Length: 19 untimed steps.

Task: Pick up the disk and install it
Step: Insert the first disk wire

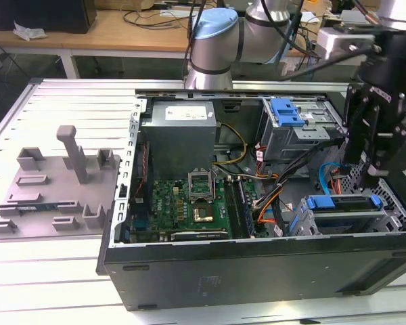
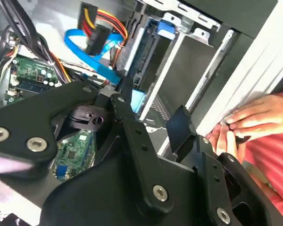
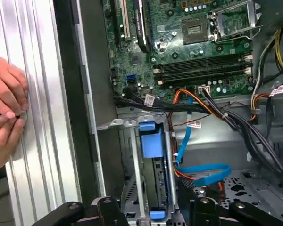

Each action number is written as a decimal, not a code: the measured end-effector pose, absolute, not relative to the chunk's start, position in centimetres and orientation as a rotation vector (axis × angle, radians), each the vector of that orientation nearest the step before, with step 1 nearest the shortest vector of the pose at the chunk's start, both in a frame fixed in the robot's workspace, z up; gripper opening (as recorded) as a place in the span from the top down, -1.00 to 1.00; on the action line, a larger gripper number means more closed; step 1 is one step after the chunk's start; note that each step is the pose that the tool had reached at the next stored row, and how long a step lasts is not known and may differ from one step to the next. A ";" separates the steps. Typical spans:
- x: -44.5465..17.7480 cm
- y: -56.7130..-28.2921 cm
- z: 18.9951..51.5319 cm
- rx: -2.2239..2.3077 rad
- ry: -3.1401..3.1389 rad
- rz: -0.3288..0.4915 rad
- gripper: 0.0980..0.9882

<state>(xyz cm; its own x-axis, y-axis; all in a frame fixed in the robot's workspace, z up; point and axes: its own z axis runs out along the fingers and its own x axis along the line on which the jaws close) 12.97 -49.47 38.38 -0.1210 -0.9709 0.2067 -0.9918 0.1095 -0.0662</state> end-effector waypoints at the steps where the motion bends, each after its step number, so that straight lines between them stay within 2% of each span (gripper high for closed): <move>1: 13.0 -49.0 38.4 2.002 -2.250 0.292 -0.05; 3: 13.0 -47.9 38.4 1.997 -2.245 0.301 -0.01; 5: 13.0 -46.6 38.4 1.994 -2.242 0.308 0.30; 7: 13.2 -44.3 38.4 1.992 -2.239 0.312 0.30; 10: 14.1 -43.2 38.3 1.986 -2.230 0.318 0.30; 19: 15.7 -42.2 37.3 1.944 -2.181 0.368 0.30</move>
